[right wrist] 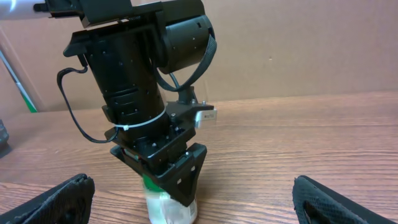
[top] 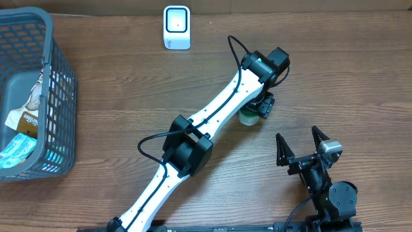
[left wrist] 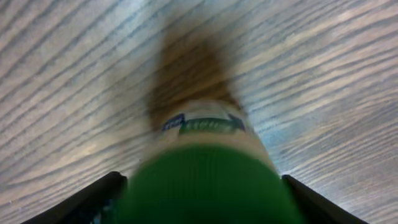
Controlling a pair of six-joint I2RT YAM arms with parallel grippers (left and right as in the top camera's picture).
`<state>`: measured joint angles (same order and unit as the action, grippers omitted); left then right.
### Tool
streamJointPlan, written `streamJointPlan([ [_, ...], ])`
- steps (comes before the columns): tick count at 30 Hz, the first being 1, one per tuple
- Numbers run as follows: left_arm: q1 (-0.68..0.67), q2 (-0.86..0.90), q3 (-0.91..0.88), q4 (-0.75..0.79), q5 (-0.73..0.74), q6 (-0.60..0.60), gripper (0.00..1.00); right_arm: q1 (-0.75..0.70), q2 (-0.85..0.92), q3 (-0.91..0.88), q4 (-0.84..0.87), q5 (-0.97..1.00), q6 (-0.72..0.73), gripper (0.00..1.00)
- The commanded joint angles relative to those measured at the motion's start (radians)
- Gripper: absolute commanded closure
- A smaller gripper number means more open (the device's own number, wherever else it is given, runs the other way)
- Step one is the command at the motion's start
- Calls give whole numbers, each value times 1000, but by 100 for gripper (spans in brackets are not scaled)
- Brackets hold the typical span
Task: Scan the item barcode
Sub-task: 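Lower the jar onto the table and open the left gripper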
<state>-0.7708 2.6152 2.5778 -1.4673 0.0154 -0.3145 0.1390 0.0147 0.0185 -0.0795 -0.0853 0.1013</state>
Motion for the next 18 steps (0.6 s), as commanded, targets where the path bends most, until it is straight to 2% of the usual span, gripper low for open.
streamJointPlan([
  [1, 4, 15, -4, -10, 19, 1, 20, 4, -12, -11, 4, 9, 0, 0],
  [4, 5, 15, -4, -17, 19, 1, 14, 4, -12, -11, 4, 9, 0, 0],
  [18, 42, -51, 78, -16, -16, -8, 2, 4, -12, -11, 4, 9, 0, 0],
])
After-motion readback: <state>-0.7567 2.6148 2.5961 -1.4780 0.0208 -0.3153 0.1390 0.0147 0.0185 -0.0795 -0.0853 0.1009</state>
